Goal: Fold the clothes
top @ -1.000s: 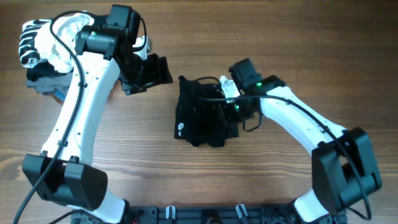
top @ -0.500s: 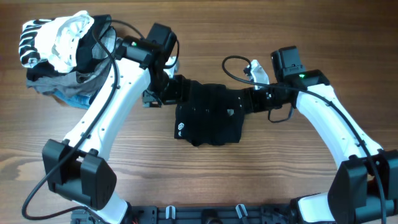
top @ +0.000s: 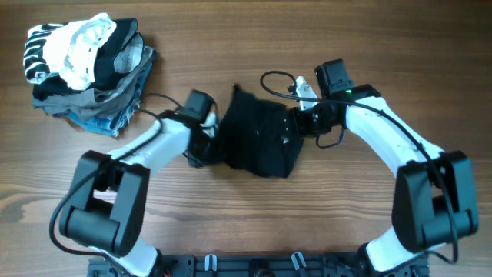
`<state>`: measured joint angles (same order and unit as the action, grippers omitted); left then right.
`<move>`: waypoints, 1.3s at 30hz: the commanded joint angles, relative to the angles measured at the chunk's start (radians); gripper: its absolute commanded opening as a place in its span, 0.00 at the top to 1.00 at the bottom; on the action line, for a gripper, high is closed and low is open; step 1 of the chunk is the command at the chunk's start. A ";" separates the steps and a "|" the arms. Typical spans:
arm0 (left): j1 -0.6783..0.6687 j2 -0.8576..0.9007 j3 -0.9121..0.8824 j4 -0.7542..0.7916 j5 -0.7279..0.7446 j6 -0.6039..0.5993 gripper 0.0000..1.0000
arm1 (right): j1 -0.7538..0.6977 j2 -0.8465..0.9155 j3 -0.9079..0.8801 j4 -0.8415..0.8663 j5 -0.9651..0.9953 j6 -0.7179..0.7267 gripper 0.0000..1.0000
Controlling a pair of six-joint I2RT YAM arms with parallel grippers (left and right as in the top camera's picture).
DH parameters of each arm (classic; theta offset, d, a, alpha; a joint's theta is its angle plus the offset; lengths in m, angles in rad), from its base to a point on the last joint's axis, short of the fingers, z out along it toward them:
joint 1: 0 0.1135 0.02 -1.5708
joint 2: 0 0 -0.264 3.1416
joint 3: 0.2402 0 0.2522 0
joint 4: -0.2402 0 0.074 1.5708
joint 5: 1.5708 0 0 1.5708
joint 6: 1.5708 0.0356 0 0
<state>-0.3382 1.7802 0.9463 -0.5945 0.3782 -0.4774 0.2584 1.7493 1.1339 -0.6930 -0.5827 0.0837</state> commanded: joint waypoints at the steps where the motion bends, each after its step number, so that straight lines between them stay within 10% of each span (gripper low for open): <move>1: 0.174 0.000 0.003 0.137 -0.129 -0.029 0.96 | 0.003 -0.149 0.007 -0.024 -0.001 -0.013 0.51; 4: 0.301 0.000 0.058 0.186 -0.062 -0.028 0.89 | 0.022 -0.163 0.006 -0.017 -0.001 -0.014 0.47; 9: 0.371 -0.032 0.112 0.072 0.480 0.072 0.36 | 0.110 -0.072 -0.024 0.103 0.153 0.055 0.38; 18: 0.147 -0.138 0.112 -0.293 0.430 0.285 0.00 | 0.107 0.082 -0.024 0.074 0.210 0.050 0.39; 20: 0.095 -0.161 0.111 -0.302 0.207 0.111 0.00 | 0.107 0.082 -0.024 0.065 0.208 0.046 0.39; 29: -0.063 -0.134 -0.054 0.028 0.187 -0.356 0.00 | 0.107 0.082 -0.023 0.080 0.208 0.047 0.38; 39: -0.077 0.077 -0.085 0.332 0.083 -0.450 0.04 | 0.107 0.082 -0.023 0.079 0.198 0.050 0.38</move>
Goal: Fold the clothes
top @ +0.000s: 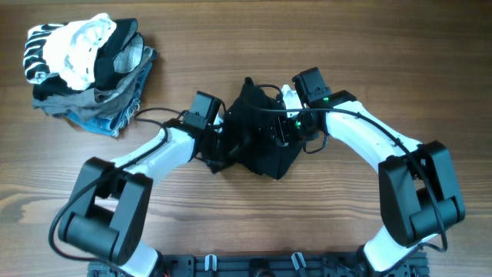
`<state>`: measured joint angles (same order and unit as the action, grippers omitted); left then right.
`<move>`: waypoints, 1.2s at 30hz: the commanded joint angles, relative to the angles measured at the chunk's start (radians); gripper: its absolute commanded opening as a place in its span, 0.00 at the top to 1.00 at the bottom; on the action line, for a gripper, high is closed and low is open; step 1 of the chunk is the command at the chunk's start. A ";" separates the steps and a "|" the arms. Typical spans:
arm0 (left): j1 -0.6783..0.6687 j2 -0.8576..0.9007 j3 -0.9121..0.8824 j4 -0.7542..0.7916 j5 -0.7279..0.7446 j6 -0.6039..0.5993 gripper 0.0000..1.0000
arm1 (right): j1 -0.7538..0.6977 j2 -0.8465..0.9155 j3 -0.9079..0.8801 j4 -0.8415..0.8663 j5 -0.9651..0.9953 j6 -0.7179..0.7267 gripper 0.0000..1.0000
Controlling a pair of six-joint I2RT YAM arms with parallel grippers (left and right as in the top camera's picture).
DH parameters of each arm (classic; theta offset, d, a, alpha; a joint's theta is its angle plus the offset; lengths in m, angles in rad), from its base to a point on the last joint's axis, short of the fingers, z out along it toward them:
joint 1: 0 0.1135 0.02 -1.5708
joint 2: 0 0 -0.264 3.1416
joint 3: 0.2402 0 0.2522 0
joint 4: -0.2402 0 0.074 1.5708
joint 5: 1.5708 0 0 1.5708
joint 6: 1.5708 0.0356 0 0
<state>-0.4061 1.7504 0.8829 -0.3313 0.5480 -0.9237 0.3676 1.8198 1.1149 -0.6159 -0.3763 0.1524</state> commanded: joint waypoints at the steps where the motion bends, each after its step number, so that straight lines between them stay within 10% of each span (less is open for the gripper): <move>1: -0.011 0.128 -0.022 0.105 -0.087 -0.001 0.09 | -0.002 0.011 -0.004 0.002 -0.010 -0.019 0.38; 7: 0.003 0.179 -0.022 0.145 -0.110 0.035 0.96 | -0.002 0.008 0.000 -0.023 -0.001 -0.018 0.45; 14: 0.066 0.087 -0.013 0.032 -0.067 0.269 0.96 | -0.094 -0.222 0.106 -0.225 0.164 0.034 0.41; 19: 0.241 -0.282 0.220 -0.317 -0.067 0.489 0.96 | -0.190 -0.449 0.117 -0.207 0.159 0.061 0.36; 25: 0.576 -0.399 0.422 -0.110 -0.094 0.577 0.96 | -0.189 -0.460 0.117 -0.207 0.111 0.091 0.36; 31: 0.920 -0.073 0.422 0.105 -0.115 0.565 0.96 | -0.189 -0.460 0.117 -0.260 0.068 0.115 0.37; 33: 0.964 0.050 0.422 0.113 -0.111 0.565 0.07 | -0.189 -0.460 0.117 -0.260 0.068 0.140 0.38; 36: 0.990 0.143 0.422 0.055 -0.112 0.573 0.00 | -0.189 -0.460 0.117 -0.261 0.047 0.146 0.41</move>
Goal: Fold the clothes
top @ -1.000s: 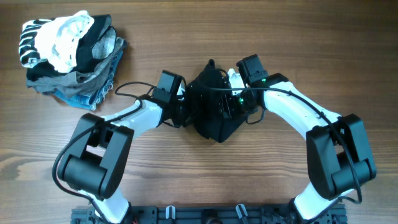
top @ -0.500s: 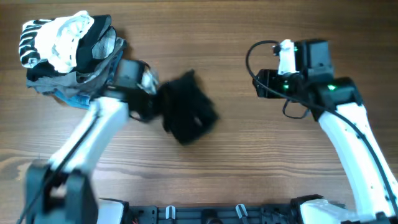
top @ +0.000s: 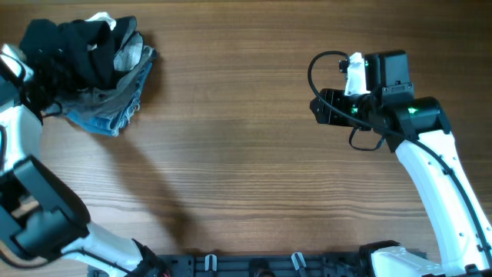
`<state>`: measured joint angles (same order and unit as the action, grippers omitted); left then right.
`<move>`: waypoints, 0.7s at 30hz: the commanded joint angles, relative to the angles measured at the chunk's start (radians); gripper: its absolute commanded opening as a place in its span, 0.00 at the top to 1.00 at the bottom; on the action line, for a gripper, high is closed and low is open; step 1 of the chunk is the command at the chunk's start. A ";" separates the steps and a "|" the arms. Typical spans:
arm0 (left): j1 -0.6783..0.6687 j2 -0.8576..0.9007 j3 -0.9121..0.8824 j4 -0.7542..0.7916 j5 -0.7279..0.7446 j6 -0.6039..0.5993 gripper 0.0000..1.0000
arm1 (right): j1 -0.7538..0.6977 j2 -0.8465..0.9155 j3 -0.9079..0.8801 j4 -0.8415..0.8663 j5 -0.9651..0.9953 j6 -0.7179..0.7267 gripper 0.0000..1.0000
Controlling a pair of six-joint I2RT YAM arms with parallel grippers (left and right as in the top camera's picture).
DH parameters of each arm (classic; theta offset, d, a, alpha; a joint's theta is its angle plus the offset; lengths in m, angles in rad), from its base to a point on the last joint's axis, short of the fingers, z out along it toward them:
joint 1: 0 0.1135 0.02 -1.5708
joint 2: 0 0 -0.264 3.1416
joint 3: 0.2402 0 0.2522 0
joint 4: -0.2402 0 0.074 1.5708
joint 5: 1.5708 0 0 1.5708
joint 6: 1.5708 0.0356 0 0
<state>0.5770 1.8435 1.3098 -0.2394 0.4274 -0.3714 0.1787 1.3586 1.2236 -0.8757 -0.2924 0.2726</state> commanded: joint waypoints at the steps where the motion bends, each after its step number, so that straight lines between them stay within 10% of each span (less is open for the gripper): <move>1: 0.022 0.050 -0.005 -0.077 0.009 0.021 0.00 | 0.000 0.001 0.009 -0.001 -0.059 0.026 0.41; 8: 0.057 -0.200 0.120 -0.567 0.022 0.093 0.00 | 0.007 -0.020 0.009 -0.011 -0.114 0.003 0.51; 12: -0.023 -0.473 0.158 -0.747 0.069 0.340 0.00 | 0.020 -0.110 0.009 -0.002 -0.067 -0.038 0.49; 21: -0.367 -1.022 0.158 -0.967 -0.051 0.394 0.00 | 0.020 -0.528 0.016 0.056 -0.066 -0.098 0.23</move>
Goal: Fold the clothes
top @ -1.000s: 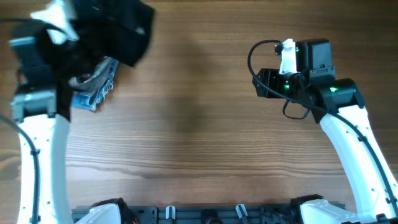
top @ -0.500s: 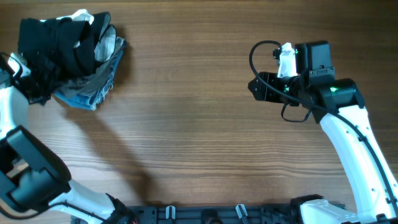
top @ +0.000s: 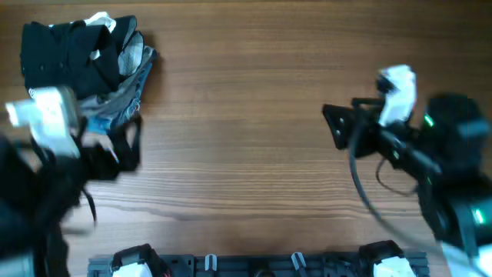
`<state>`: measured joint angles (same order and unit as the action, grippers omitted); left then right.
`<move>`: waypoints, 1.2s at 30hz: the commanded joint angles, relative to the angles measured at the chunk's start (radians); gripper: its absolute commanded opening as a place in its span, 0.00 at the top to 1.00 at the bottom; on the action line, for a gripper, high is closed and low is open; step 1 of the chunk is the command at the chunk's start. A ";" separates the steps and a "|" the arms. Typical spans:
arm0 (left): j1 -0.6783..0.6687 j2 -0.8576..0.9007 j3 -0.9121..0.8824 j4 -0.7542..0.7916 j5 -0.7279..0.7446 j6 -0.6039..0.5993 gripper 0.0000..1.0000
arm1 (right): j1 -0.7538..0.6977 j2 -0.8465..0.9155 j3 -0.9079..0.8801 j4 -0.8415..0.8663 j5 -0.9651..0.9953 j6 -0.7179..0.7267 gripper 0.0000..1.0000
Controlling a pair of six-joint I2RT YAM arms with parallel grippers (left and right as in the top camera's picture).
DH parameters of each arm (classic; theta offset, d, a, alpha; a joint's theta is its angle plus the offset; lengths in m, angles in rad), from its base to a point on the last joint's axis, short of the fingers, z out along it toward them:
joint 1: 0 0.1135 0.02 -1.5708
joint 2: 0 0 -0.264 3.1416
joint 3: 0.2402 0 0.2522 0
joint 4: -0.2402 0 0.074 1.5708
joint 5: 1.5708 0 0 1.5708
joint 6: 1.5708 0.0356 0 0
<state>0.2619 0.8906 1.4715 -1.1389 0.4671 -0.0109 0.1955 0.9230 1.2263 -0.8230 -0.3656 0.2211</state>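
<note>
A folded black garment (top: 65, 50) lies on top of the pile of clothes (top: 115, 108) at the table's far left corner. My left gripper (top: 127, 146) hangs just in front of the pile, blurred by motion; its fingers look spread and hold nothing. My right gripper (top: 333, 127) is at the right side over bare wood, pointing left and empty. Blur hides how its jaws stand.
The wooden table (top: 246, 169) stretches between the two arms. White, grey and denim pieces show under the black garment in the pile. The arm bases and a black rail sit along the front edge.
My left arm has come back from behind the pile to its front side. The right arm has drawn nearer the front right. The black garment lies flatter on the pile.
Both grippers worked the black garment at the table's middle, first spread, then bunched tighter between them. Then the garment sat on the pile at the far left with my left arm beside it and the right arm withdrawn. Now both arms stand apart from it.
</note>
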 commanded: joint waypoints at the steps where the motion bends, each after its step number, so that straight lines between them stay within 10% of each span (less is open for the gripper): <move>1: -0.057 -0.110 -0.003 -0.121 -0.133 0.033 0.00 | 0.003 -0.142 0.013 0.002 0.007 -0.045 0.00; 11: -0.057 -0.145 -0.003 -0.161 -0.136 0.030 0.00 | 0.003 -0.171 0.011 -0.034 0.019 0.365 0.00; 18: -0.057 -0.145 -0.003 -0.161 -0.136 0.030 0.00 | 0.003 -0.183 -0.021 -0.047 0.238 0.304 0.00; 24: -0.057 -0.145 -0.003 -0.161 -0.136 0.030 0.00 | 0.003 -0.499 -0.569 0.509 0.171 0.071 0.00; 30: -0.057 -0.145 -0.003 -0.161 -0.136 0.030 0.00 | 0.003 -0.901 -1.075 0.676 0.226 0.325 0.00; 36: -0.057 -0.145 -0.003 -0.161 -0.136 0.030 0.00 | 0.003 -0.916 -1.216 0.817 0.299 0.617 0.00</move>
<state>0.2104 0.7475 1.4708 -1.3025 0.3370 0.0032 0.1967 0.0238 0.0231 -0.0433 -0.1051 0.6762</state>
